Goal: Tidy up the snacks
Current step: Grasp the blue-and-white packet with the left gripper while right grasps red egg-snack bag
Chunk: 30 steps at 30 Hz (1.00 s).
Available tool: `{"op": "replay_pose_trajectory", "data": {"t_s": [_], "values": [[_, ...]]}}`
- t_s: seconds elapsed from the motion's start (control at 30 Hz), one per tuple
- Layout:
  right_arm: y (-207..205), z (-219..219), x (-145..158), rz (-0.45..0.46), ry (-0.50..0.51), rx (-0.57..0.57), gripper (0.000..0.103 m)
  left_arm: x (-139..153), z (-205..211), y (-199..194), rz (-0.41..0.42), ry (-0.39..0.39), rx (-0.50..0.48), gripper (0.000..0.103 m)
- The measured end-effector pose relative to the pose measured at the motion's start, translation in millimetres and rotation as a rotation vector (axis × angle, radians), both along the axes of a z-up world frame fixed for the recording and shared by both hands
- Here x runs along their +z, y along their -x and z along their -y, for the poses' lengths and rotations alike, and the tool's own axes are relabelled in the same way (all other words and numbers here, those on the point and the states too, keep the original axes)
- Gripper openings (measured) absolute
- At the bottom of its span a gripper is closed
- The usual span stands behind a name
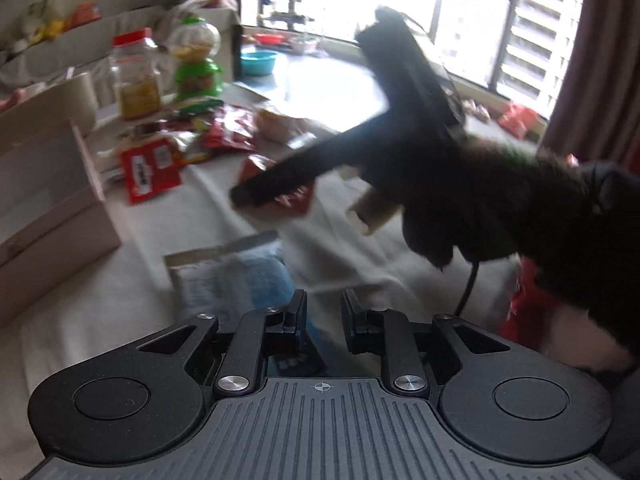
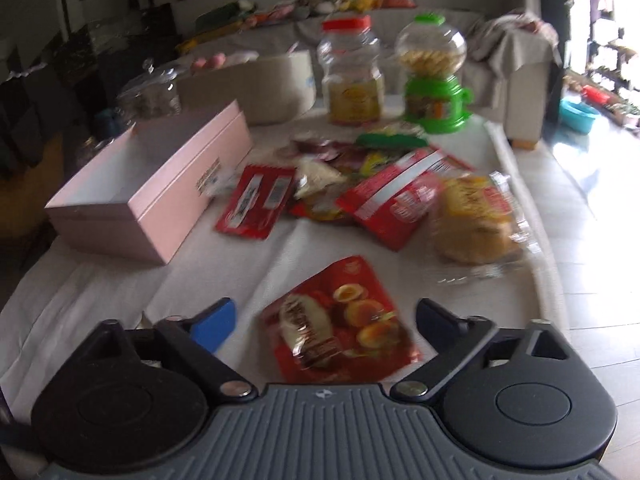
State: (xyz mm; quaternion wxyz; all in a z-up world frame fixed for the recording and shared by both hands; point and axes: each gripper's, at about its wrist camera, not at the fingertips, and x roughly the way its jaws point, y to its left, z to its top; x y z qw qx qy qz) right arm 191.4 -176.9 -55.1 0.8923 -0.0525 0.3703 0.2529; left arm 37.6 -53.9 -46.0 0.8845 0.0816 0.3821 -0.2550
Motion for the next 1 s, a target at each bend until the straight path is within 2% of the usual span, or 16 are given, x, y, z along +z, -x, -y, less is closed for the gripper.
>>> {"op": "replay_pose_trajectory", "data": {"t_s": [0.07,0.13,0.23,0.3,0.33,0.4,0.53,0.6,0.67,0.77,0.83,0.9,0.93,1.0], "values": [[9,-4,-1,0.022,0.044,-0.007,0.072,-9,7,1,0.000,-0.059,-0.008,0.023],[22,-1,1,0.027,0.049,-0.019,0.071,-10,4,3,0.019,-0.072,-0.005,0.021],[44,7,1,0.022,0.029,-0.053,0.071,-11,-5,2,0.055,-0.148,0.055,0.021],[60,13,-1,0.052,0.037,-0.086,0.072,-13,-14,-1,0.080,-0.208,0.107,0.021],[67,15,-2,0.071,0.041,-0.104,0.072,-13,-20,-3,0.077,-0.210,0.135,0.021],[75,21,-5,0.083,0.027,-0.134,0.079,-10,-28,-8,0.064,-0.186,0.174,0.021],[77,28,-8,0.091,-0.017,-0.150,0.084,-12,-26,-14,0.023,-0.156,0.175,0.022],[77,29,-9,0.088,-0.024,-0.147,0.086,-19,-25,-19,-0.071,-0.095,0.159,0.023],[77,30,-9,0.089,-0.031,-0.146,0.086,-18,-26,-20,-0.069,-0.054,0.179,0.025],[78,34,-9,0.086,-0.059,-0.151,0.086,-8,-37,-17,-0.054,0.053,0.217,0.026],[79,37,-9,0.085,-0.077,-0.154,0.087,2,-42,-9,0.009,0.021,0.262,0.026],[79,37,-9,0.084,-0.084,-0.155,0.087,6,-45,-2,0.051,-0.062,0.308,0.025],[79,37,-9,0.084,-0.085,-0.155,0.087,5,-47,-2,0.047,-0.092,0.330,0.025],[79,37,-9,0.084,-0.085,-0.155,0.087,-1,-53,-7,0.007,-0.096,0.353,0.025]]}}
